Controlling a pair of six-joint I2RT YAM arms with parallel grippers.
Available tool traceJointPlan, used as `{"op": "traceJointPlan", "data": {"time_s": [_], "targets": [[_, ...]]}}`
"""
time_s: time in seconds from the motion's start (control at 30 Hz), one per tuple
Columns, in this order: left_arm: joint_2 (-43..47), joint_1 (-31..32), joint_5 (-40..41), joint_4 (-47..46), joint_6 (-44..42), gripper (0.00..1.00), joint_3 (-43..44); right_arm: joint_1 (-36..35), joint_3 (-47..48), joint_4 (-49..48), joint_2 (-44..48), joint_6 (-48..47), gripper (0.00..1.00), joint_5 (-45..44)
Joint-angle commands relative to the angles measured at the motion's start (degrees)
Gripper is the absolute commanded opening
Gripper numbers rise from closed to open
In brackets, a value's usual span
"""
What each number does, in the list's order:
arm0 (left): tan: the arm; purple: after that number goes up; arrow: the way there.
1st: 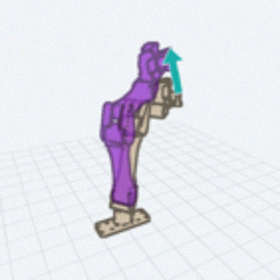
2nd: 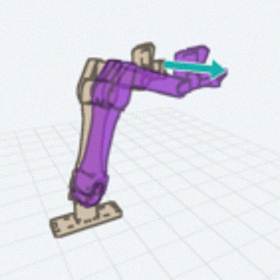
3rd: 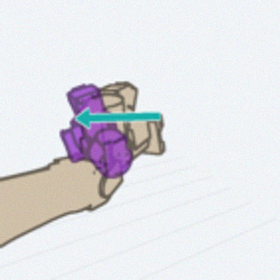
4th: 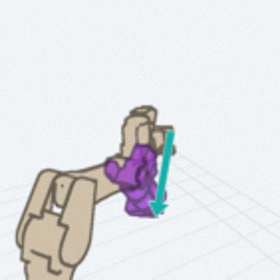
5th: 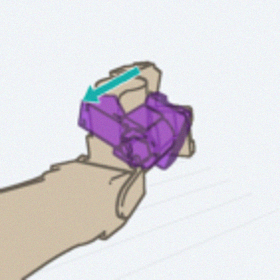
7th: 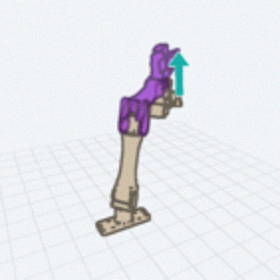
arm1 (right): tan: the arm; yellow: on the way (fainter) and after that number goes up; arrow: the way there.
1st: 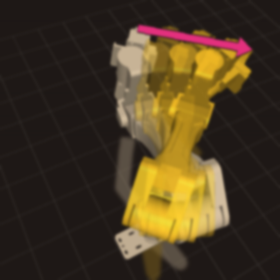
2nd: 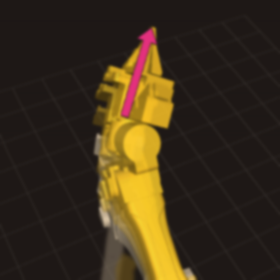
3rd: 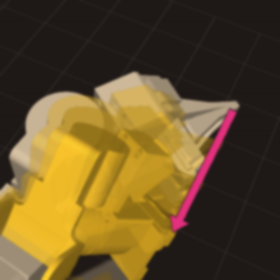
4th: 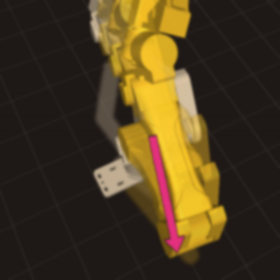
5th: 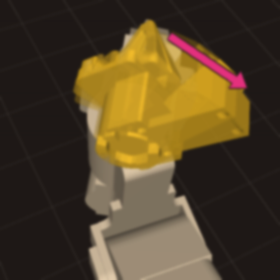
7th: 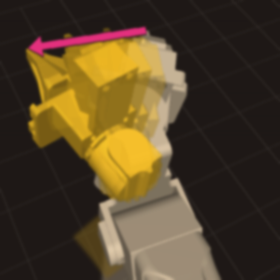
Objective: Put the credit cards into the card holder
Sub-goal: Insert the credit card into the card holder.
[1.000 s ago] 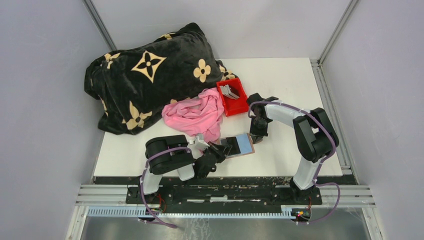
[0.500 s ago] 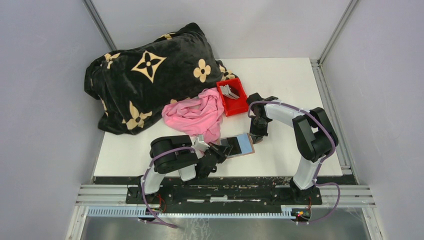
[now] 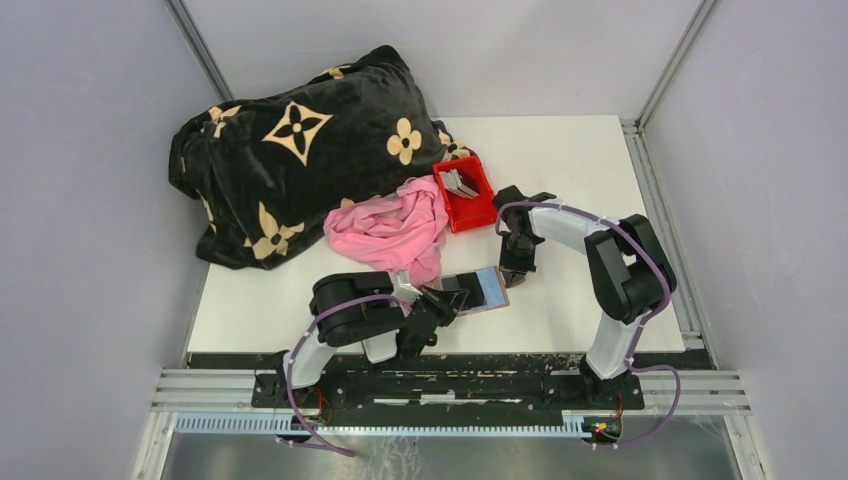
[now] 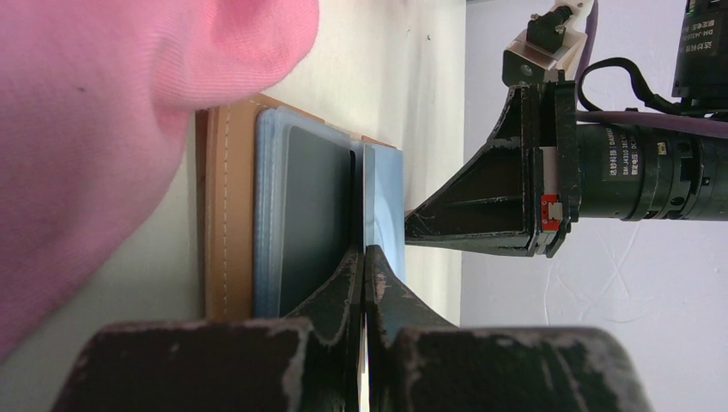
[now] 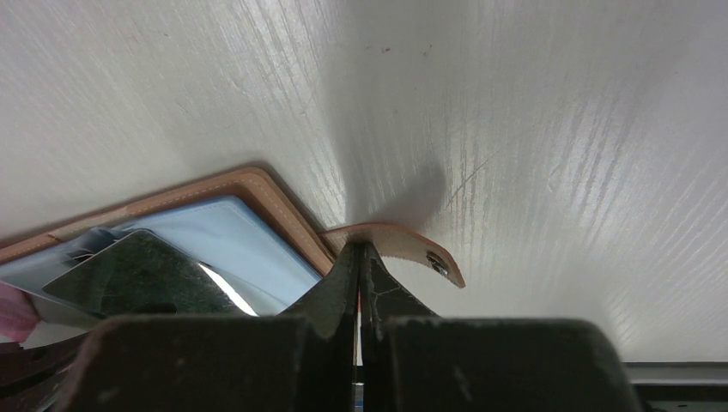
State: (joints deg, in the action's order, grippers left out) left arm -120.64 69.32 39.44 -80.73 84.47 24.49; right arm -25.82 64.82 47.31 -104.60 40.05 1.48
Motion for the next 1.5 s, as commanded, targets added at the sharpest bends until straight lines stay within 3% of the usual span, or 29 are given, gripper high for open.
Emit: {"op": "traceJointPlan", "data": {"time_s": [0.0,0.3,0.5,0.8,1.13,1.47], "targets": [[-2.3,0.4,1.2,-1.1,0.6,0.03,0.9,-1.0,-2.8,-3.8,-5.1,0.0,0.01,0.0],[-2.8,4.7,5.6,2.8,7.1,0.03,1.3,-1.0,-2.6,-3.9,-5.5,0.0,0.01,0.0],[-0.5,7.2,9.4,13.4,12.5,0.03,2.3,-1.1,-2.9,-3.9,-5.8,-0.4,0.01,-0.1],[4.8,10.4,16.8,33.1,29.4,0.03,1.0,-1.0,-3.0,-4.1,-6.1,-0.8,0.01,-0.3],[3.5,10.4,17.2,32.4,30.2,0.03,1.6,-1.1,-1.9,-3.5,-7.0,-1.5,0.01,-0.4],[0.5,8.4,12.3,22.4,17.9,0.03,3.5,-1.1,-2.0,-4.0,-7.9,-1.4,0.01,0.4]]}}
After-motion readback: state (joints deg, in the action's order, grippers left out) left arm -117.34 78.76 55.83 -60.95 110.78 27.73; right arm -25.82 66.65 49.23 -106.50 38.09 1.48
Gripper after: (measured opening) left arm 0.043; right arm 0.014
